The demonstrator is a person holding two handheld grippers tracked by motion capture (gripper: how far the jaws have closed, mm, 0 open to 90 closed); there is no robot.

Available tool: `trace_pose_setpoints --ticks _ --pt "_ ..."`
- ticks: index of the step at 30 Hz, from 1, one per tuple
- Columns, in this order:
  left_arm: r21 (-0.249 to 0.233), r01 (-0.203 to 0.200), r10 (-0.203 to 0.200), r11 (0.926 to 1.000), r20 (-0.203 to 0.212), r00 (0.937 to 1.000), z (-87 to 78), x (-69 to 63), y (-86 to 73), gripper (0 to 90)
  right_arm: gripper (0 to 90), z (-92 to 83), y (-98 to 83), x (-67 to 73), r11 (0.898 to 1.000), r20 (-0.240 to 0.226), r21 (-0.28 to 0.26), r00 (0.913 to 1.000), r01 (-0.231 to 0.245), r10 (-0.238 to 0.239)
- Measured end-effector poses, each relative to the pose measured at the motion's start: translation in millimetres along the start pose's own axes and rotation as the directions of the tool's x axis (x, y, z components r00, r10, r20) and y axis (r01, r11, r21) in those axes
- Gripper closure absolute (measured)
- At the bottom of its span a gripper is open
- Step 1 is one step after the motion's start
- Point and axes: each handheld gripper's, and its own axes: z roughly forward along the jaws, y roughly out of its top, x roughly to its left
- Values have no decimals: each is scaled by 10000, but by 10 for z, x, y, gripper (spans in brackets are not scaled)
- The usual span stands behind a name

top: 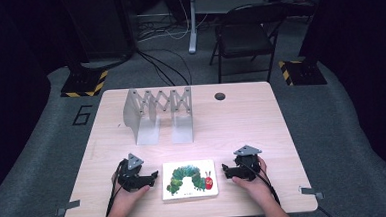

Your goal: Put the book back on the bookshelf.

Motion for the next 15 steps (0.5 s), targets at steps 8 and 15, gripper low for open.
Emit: trace_pose_setpoints --ticks 8,15 --pt "-105 -62 61 9999 -71 10000 10 0 -4 150 130 0 0 0 10000 17 4 10000 -3 3" --pt "-133 20 -20 9999 -10 10000 14 0 -3 149 130 1 1 1 10000 25 2 10000 1 -1"
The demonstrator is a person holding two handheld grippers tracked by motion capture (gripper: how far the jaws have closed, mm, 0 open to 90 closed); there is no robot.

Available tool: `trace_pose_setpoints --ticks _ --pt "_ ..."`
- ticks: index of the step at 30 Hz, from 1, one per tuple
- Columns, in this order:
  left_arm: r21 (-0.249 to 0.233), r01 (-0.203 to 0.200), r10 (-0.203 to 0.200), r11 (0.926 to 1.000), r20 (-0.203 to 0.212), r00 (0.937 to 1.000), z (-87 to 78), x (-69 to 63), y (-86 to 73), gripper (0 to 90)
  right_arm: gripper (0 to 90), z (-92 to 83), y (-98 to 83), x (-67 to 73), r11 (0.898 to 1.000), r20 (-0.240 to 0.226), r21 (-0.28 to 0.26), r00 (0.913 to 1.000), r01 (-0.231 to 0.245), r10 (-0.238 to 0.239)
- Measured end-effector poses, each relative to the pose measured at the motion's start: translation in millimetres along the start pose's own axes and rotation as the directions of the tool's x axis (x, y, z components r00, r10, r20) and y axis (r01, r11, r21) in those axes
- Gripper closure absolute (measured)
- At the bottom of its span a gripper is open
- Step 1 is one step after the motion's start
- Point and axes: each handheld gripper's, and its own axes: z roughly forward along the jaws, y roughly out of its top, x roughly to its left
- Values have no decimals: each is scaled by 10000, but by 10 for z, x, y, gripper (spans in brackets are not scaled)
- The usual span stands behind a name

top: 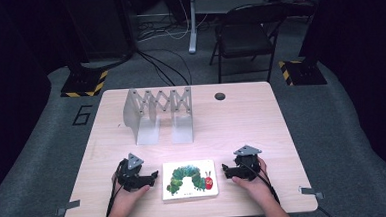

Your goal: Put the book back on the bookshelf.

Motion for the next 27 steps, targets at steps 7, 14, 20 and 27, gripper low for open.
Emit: trace_pose_setpoints --ticks 7,14,20,27 --pt "96 56 -56 9999 -13 10000 -9 -1 4 154 133 -1 0 0 10000 -8 -1 10000 -4 4" --pt "-54 69 -69 10000 -87 9999 -17 -2 2 218 165 -5 1 10 10000 -55 -37 10000 -48 48" --pt "120 194 -193 9997 -71 9998 -49 1 15 281 295 -23 32 15 9999 -209 15 9997 161 -160" --pt "238 125 -131 9996 242 9996 -122 -50 41 286 345 -44 72 40 9992 -294 380 9994 -143 154"
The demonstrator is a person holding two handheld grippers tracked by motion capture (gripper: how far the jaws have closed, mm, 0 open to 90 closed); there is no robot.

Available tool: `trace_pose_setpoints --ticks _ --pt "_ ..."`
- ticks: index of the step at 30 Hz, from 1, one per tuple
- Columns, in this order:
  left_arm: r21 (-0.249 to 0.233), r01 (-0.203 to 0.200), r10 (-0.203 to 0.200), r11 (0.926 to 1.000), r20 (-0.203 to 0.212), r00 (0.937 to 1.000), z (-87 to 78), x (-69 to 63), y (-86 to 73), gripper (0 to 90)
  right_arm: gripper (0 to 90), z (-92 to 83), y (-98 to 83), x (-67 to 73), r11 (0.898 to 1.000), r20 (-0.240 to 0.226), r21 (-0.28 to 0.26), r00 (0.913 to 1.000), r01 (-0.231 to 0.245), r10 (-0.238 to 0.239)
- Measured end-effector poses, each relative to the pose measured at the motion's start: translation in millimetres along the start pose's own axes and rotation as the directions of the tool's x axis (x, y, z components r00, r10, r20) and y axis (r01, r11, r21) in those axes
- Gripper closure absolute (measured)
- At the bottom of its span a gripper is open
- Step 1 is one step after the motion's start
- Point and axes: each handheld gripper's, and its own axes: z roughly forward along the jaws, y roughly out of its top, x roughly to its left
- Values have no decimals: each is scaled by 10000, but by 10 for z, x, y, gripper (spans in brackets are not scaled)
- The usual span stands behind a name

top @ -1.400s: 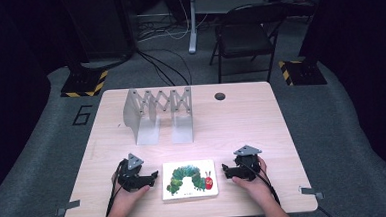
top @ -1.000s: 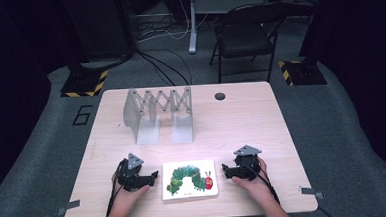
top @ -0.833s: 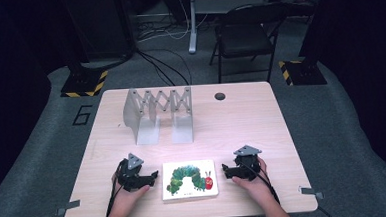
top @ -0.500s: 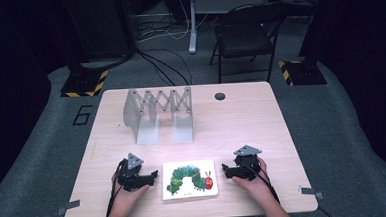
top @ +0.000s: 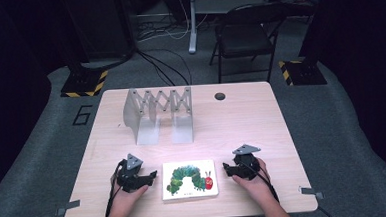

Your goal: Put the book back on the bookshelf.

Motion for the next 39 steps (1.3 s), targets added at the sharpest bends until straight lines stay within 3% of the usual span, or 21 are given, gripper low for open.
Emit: trace_pose_setpoints --ticks 2,4,6,8,9,12,13,14,17,18,20,22,27,28,39 --pt "-19 -40 40 10000 44 10000 -20 -17 3 286 352 -1 6 -19 9996 -67 43 9996 267 -267" --pt "-21 46 -46 10000 195 9998 -40 -36 1 288 372 1 24 -5 10000 -136 65 9999 -62 63" --pt "20 -8 7 10000 273 9996 -60 -47 2 289 394 -6 37 -14 9998 -352 191 9994 81 -74" --pt "-45 9 -8 10000 359 9994 -83 -65 3 290 410 -11 52 9 9995 -448 280 9989 -130 143" --pt "-115 -33 37 9999 348 9994 -95 -75 2 292 417 -13 54 -6 9994 -536 289 9984 179 -163" --pt "-162 88 -79 9998 572 9983 -139 -103 4 293 424 -19 75 6 9995 -717 262 9973 149 -130" --pt "-215 145 -132 9997 596 9981 -148 -121 -1 294 426 -26 90 28 9995 -797 293 9968 -95 118" --pt "-157 113 -102 9998 683 9976 -162 -136 -2 295 426 -27 97 15 9996 -835 235 9964 157 -137" --pt "-63 0 5 10000 855 9963 -194 -185 -1 295 430 -31 114 35 9997 -866 213 9962 -85 103" --pt "-90 -42 50 10000 867 9962 -196 -198 0 296 432 -37 119 16 9996 -913 240 9957 165 -142" --pt "45 -198 193 9998 915 9956 -213 -221 8 300 437 -39 129 25 9998 -987 201 9951 -28 47" --pt "-8 -55 55 10000 1147 9934 -229 -243 2 305 439 -46 141 19 9997 -1042 226 9945 -103 126" --pt "-157 -46 65 9999 1206 9927 -260 -314 -42 309 444 -72 178 4 9996 -1173 137 9927 -253 267" --pt "-131 -123 139 9998 1278 9917 -272 -322 -45 308 444 -78 188 16 9988 -1185 179 9918 -466 484" --pt "-320 -158 209 9994 1661 9859 -367 -454 -103 271 433 -80 225 22 9990 -1374 110 9895 -431 442"
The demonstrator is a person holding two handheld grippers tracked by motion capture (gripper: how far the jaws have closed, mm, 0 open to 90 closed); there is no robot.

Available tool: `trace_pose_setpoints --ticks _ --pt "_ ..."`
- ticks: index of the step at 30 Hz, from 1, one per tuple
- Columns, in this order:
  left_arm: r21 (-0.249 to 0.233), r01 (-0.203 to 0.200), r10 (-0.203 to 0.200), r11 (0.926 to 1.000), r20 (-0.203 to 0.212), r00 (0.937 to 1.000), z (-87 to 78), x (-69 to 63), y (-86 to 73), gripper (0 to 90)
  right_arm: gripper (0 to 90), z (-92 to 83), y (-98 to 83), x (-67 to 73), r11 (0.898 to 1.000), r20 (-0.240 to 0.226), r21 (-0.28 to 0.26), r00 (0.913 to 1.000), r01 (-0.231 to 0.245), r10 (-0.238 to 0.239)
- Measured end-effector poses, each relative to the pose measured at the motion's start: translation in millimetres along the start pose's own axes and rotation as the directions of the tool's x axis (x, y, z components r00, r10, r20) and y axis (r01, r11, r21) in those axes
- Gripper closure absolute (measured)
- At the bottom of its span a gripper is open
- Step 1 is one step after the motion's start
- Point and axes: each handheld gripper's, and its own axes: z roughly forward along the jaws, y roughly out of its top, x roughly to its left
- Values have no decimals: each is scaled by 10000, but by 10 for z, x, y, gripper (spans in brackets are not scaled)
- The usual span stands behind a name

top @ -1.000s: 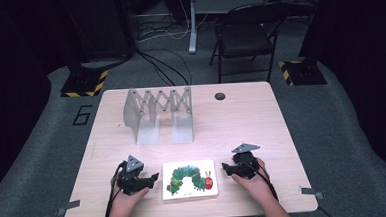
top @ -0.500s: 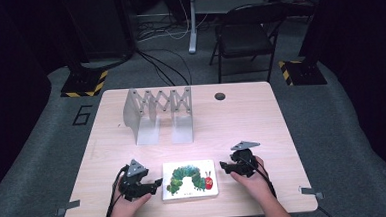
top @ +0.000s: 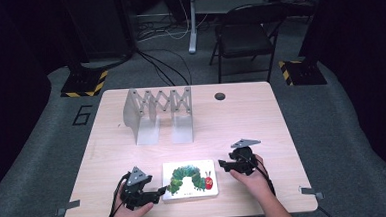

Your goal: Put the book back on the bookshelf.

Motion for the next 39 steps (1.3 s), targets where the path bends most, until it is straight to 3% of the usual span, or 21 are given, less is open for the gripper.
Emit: trace_pose_setpoints --ticks 4,6,10,17,24,28,31,35,36,39 --pt "-79 -212 212 9997 -50 9998 0 -37 -7 255 423 -4 2 19 9999 -35 35 9999 -101 101" --pt "35 -347 347 9994 26 9994 7 -55 -19 251 418 0 11 8 9999 -96 -35 9998 156 -157" --pt "117 -507 506 9986 52 9987 45 -93 -38 246 413 25 35 43 10000 -149 27 9999 -42 43" --pt "359 -757 748 9965 235 9969 121 -188 -90 246 412 103 68 104 9995 -413 200 9988 254 -246" --pt "618 -800 783 9949 295 9965 207 -246 -135 235 409 156 110 135 9989 -969 327 9946 -331 362" --pt "661 -772 738 9948 524 9959 237 -257 -131 218 409 189 122 144 9991 -1069 308 9937 -292 324" --pt "631 -1162 1138 9912 410 9927 261 -283 -130 214 408 210 123 168 9987 -1136 423 9930 -275 322" --pt "631 -1254 1226 9901 475 9913 284 -284 -115 214 408 226 121 177 9988 -1181 481 9929 -113 169" --pt "630 -1432 1398 9877 546 9887 291 -273 -107 214 408 220 123 176 9983 -1185 567 9927 -148 215" --pt "603 -1447 1412 9876 589 9882 324 -285 -89 213 406 215 125 164 9979 -1185 542 9921 -346 409"
